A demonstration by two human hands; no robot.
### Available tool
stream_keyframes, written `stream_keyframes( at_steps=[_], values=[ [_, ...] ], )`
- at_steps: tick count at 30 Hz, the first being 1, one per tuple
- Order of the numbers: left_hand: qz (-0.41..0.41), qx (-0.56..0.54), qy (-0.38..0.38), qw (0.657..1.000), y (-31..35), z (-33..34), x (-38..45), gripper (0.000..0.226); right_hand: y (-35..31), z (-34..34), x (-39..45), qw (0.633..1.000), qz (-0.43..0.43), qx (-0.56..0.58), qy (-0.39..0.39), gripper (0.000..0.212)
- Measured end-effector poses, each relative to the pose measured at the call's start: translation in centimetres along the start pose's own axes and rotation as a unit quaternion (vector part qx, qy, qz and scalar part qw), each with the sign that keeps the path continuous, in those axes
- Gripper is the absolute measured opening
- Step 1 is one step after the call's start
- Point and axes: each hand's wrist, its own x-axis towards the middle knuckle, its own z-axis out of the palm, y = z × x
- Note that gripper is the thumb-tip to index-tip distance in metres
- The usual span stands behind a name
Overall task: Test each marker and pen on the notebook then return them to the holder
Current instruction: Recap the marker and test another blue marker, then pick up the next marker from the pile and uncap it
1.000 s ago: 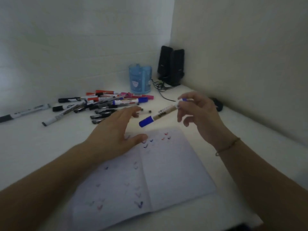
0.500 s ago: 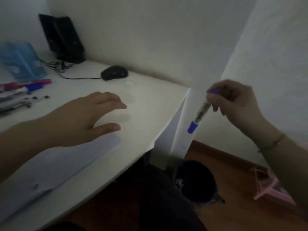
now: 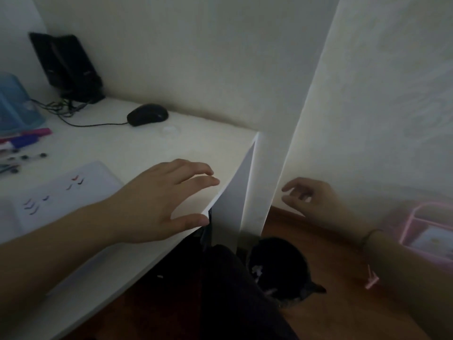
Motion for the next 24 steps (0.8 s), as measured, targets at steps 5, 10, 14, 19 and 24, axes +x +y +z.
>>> stream_keyframes(
  at_steps=[5, 10, 14, 19, 24],
  values=[
    [-0.108, 0.008, 0.026, 0.994, -2.2, -0.6, -2.6, 0.058, -6.3, 1.8, 2.4, 0.995, -0.07, 0.076, -0.008, 0.007],
    [-0.3, 0.021, 0.03, 0.953, -6.4, -1.0, -9.4, 0.066, -14.9, 6.4, 5.8, 0.974, -0.17, 0.146, -0.035, 0.005],
    [-0.42, 0.008, 0.068, 0.905, -9.1, -1.2, -14.1, 0.062, -22.9, 12.3, 8.9, 0.948, -0.259, 0.159, -0.097, 0.005],
    [-0.504, 0.01, 0.112, 0.856, -11.2, -1.7, -16.4, 0.031, -29.8, 23.0, 14.9, 0.935, -0.31, 0.013, -0.17, 0.016],
    [-0.511, 0.003, 0.091, 0.855, -12.2, -1.1, -17.4, 0.027, -33.0, 30.4, 18.8, 0.937, -0.297, -0.069, -0.17, 0.028]
  ],
)
